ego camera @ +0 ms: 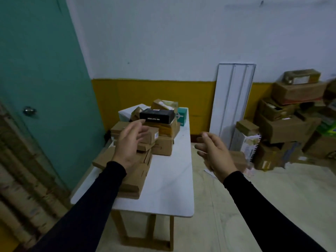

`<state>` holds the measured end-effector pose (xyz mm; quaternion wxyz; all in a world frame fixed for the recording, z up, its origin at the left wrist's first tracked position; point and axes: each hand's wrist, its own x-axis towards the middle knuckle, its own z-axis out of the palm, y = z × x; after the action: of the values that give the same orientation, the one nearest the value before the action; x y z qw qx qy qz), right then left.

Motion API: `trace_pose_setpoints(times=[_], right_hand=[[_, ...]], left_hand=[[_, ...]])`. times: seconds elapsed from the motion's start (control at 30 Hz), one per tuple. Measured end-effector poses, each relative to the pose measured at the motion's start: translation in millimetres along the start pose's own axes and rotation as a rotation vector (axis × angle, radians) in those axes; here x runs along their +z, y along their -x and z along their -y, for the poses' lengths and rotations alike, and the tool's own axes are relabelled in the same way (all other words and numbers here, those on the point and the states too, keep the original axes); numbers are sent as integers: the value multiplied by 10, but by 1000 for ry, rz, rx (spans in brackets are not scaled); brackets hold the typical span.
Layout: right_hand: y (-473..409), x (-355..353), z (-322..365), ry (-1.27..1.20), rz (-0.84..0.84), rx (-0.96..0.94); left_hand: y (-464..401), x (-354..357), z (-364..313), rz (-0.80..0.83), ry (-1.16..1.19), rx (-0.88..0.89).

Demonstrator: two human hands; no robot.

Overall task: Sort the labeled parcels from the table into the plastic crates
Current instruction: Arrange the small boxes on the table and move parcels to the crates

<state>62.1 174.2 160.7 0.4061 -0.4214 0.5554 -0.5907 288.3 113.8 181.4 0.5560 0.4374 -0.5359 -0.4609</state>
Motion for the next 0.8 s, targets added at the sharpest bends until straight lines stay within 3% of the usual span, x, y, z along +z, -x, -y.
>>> trace_pose_setpoints(times=[0.27, 0.5, 0.8], right_hand=[[-1277, 137, -367, 207, 400, 25], [-1828, 774, -592, 350, 767, 19], [-2249, 1456, -940, 608, 1113, 10]], left_hand=[[-476, 265, 363, -384, -48, -102], [-466, -103, 761, -665, -258, -234], [-670, -465, 1519, -722, -394, -616]])
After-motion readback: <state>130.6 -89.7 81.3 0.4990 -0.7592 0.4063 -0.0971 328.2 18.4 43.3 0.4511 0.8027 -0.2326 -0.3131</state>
